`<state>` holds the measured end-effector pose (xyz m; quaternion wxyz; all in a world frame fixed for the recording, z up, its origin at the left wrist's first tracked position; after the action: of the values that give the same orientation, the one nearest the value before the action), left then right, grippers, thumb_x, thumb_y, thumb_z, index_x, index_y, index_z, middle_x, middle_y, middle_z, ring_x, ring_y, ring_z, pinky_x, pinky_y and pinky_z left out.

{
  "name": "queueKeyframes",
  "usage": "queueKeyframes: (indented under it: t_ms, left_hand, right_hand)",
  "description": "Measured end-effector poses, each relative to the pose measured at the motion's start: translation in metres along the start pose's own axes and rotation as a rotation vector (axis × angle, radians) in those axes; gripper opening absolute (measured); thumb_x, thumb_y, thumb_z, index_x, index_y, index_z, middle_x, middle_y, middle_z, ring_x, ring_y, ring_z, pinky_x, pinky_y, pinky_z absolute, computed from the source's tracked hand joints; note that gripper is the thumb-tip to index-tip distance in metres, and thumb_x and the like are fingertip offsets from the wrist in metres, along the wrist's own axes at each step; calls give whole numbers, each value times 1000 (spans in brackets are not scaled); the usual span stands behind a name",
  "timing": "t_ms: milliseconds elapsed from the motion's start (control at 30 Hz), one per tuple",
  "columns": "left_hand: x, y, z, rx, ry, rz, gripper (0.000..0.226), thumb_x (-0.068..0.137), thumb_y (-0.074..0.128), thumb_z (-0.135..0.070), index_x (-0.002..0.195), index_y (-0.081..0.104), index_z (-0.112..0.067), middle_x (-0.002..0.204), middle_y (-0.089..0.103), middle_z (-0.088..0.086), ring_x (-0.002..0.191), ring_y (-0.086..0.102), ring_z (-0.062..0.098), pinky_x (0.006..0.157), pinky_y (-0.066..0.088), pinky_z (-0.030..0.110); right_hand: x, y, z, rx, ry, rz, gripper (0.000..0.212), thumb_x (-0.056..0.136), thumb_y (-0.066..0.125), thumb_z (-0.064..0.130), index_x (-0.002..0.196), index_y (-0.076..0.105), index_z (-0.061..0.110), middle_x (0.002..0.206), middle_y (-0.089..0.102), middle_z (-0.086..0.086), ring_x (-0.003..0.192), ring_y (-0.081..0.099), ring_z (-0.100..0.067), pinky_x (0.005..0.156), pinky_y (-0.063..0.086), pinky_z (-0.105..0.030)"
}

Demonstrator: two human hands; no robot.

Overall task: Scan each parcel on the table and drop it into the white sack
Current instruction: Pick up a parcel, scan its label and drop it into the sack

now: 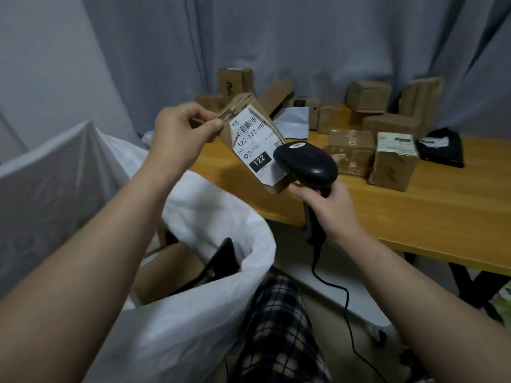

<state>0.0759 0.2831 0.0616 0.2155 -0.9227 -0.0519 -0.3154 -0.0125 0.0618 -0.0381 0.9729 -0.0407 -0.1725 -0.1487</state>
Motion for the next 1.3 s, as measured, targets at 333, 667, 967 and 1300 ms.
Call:
queueKeyframes:
  t_ms: [333, 667, 967, 1300]
  left_hand:
    - [-39, -102, 26, 725, 5, 237, 5, 85, 69, -16, 85, 70, -11, 75, 61, 3, 73, 57, 19, 66, 34, 26]
    - [-52, -103, 52, 691, -26, 278, 5, 88, 67, -14, 86, 68, -10, 78, 63, 0, 75, 60, 20, 69, 39, 28]
    - [-32, -169, 21, 859, 7, 13, 11, 88, 63, -12, 96, 68, -6, 101, 67, 16, 97, 60, 35, 78, 41, 34]
    - [-48, -155, 55, 1100, -89, 335, 11, 88, 57, -9, 79, 54, -14, 95, 65, 15, 85, 53, 29, 67, 33, 29]
  right_hand:
    - [-13, 112, -31, -398, 74, 304, 22, 79, 73, 25, 88, 66, 6, 79, 59, -3, 79, 57, -16, 71, 45, -30]
    - [-29, 105, -62, -333, 571, 316, 24, 78, 66, -5, 94, 62, 12, 82, 63, -8, 76, 61, -22, 61, 48, -29]
    - [-12, 197, 27, 366, 484, 256, 19, 78, 65, -8, 71, 62, 9, 61, 62, -4, 62, 62, -19, 62, 52, -27]
    - [-11, 172, -28, -16, 475, 276, 15, 81, 69, 5, 92, 66, 13, 81, 63, -5, 80, 61, -23, 69, 47, -31]
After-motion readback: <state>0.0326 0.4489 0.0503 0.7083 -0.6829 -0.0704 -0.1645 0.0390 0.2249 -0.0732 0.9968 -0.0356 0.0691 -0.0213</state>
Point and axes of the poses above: each hand's wrist, its own x-axis towards the middle knuckle, its own y-axis out of the palm, z = x × y, the point moved 4 cm from there along x, towards the middle knuckle
